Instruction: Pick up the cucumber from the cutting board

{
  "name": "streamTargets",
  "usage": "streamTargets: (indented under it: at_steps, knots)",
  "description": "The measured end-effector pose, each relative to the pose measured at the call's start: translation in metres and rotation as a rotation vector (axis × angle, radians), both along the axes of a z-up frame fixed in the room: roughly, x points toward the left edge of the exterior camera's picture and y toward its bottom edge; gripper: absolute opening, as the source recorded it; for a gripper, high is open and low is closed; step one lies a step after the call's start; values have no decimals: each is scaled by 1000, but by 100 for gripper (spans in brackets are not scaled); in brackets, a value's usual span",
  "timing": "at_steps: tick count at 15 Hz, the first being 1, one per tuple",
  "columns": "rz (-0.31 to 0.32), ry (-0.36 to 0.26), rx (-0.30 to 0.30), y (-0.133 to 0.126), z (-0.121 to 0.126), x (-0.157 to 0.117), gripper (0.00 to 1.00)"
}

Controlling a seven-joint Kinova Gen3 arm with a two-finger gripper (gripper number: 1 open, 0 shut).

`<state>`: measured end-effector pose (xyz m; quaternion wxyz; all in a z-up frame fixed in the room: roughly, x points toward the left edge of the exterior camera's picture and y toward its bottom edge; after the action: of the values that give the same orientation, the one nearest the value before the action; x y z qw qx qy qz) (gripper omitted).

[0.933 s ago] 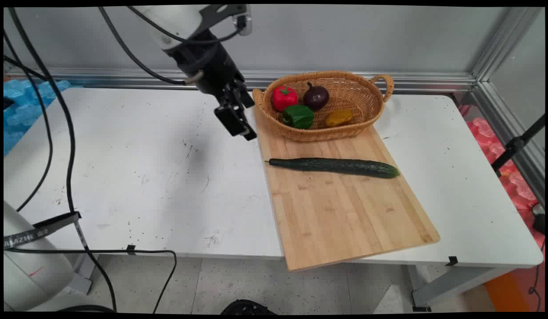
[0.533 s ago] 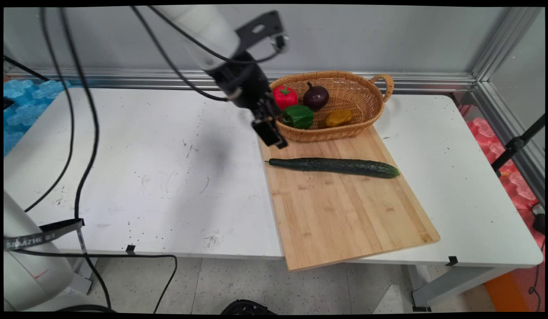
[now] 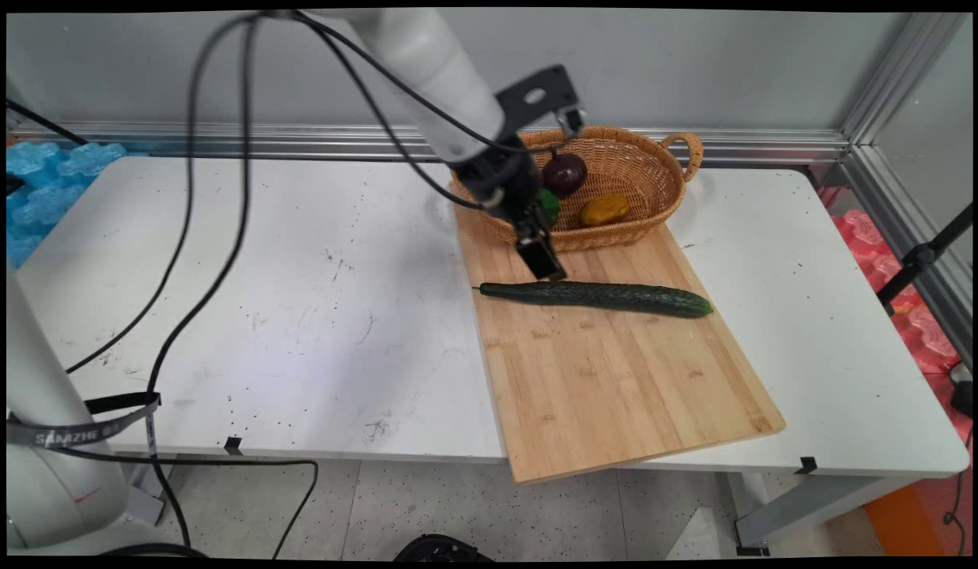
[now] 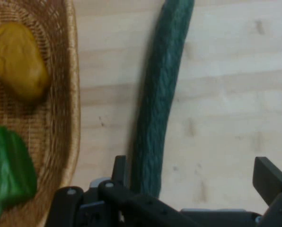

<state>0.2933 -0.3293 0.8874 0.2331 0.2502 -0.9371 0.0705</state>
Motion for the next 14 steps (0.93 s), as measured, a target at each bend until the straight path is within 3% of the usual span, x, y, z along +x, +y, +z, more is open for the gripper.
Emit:
streamTargets:
  at_steps: [9, 14]
  knots:
    - [-10, -43, 25, -48, -70, -65, 100]
    - [-44, -68, 39, -65, -98, -87, 100]
